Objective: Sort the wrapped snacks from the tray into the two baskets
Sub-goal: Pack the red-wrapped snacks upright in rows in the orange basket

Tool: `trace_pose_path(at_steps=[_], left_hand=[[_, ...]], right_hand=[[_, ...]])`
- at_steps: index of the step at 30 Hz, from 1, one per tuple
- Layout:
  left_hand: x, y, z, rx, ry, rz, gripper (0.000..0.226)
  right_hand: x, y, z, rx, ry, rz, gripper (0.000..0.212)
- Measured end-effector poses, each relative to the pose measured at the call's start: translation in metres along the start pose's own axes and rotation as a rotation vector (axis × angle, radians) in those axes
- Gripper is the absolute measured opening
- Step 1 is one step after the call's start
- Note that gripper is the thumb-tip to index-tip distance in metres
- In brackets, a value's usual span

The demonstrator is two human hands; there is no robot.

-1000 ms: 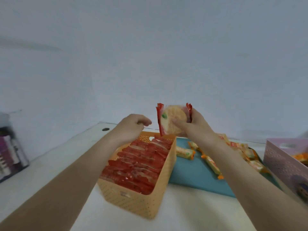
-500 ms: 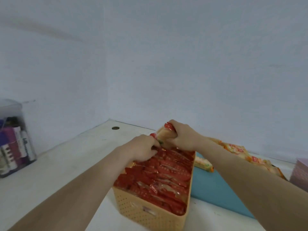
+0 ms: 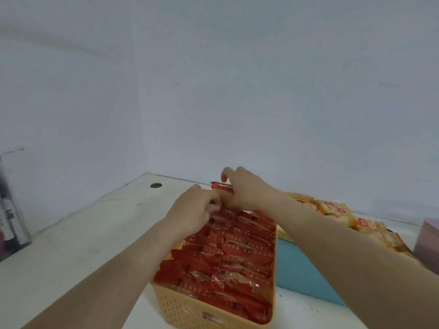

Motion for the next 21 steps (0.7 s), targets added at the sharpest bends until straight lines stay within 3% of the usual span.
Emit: trace_pose_path(at_steps=[2,7,11,13,18,21], left_hand=[[-0.001,0.0,-0.008,-0.104,0.074,-0.004,0.017],[-0.004,-0.007,-0.001,-0.088,0.075,0.017,0.007],[-0.007,-0.01,-0.008,-0.081,0.142,0.054,0.045],[-0.007,-0.004,-0.002,0.012,0.061,0.095,0.049],[-0.007,-0.005,0.0,0.269,-0.01,0.08,0.022],[0.0,-0.007,-0.005,0.332,-0.05,0.07,0.022]], right_hand=[[-0.001,0.002,-0.008,0.073,0.092,-0.032,0.037],[0.002,-0.005,0.012,-0.135,0.052,-0.098,0.032],[0.0,0.009,0.038,-0.244,-0.137,-0.048,0.05],[-0.001,0.009,0.04,-0.157,-0.177,-0.044,0.049],[-0.012,0.018,0.009,0.328,0.116,-0.036,0.032],[-0.012,0.032,0.009,0.474,0.133,0.041,0.02]])
Point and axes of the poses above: each hand's wrist, its own x-axis towards the middle knuckle, its own z-axis out of the palm, y = z × x, the point moved 8 cm from there along x, towards the middle knuckle, and after that the axes turned 7 degrees about -y, right-handed, at the moved point
